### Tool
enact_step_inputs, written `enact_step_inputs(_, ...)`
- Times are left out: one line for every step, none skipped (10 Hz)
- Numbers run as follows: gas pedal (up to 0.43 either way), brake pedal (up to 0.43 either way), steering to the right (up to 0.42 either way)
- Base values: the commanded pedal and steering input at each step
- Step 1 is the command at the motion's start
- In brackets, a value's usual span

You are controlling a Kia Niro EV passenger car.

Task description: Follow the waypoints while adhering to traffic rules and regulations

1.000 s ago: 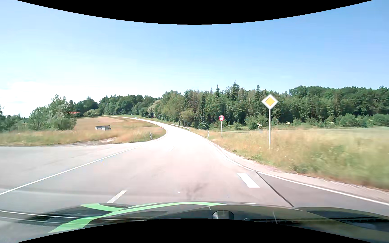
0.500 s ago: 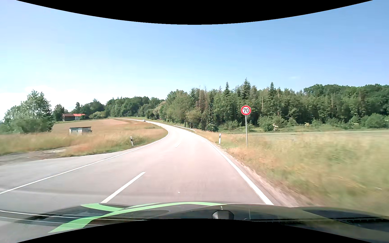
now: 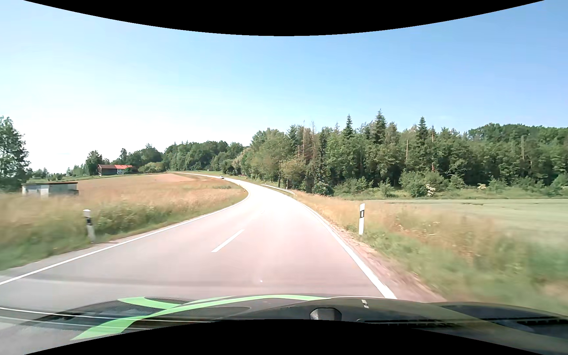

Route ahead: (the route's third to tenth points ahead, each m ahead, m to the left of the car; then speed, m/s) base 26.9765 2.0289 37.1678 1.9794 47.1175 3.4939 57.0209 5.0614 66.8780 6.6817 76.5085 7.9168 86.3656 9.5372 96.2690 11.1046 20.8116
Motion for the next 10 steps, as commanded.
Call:
enact_step_inputs(0.177, 0.0, -0.024)
enact_step_inputs(0.177, 0.0, -0.023)
enact_step_inputs(0.177, 0.0, -0.023)
enact_step_inputs(0.177, 0.0, -0.022)
enact_step_inputs(0.189, 0.0, -0.021)
enact_step_inputs(0.189, 0.0, -0.018)
enact_step_inputs(0.189, 0.0, -0.018)
enact_step_inputs(0.189, 0.0, -0.018)
enact_step_inputs(0.197, 0.0, -0.018)
enact_step_inputs(0.22, 0.0, -0.018)
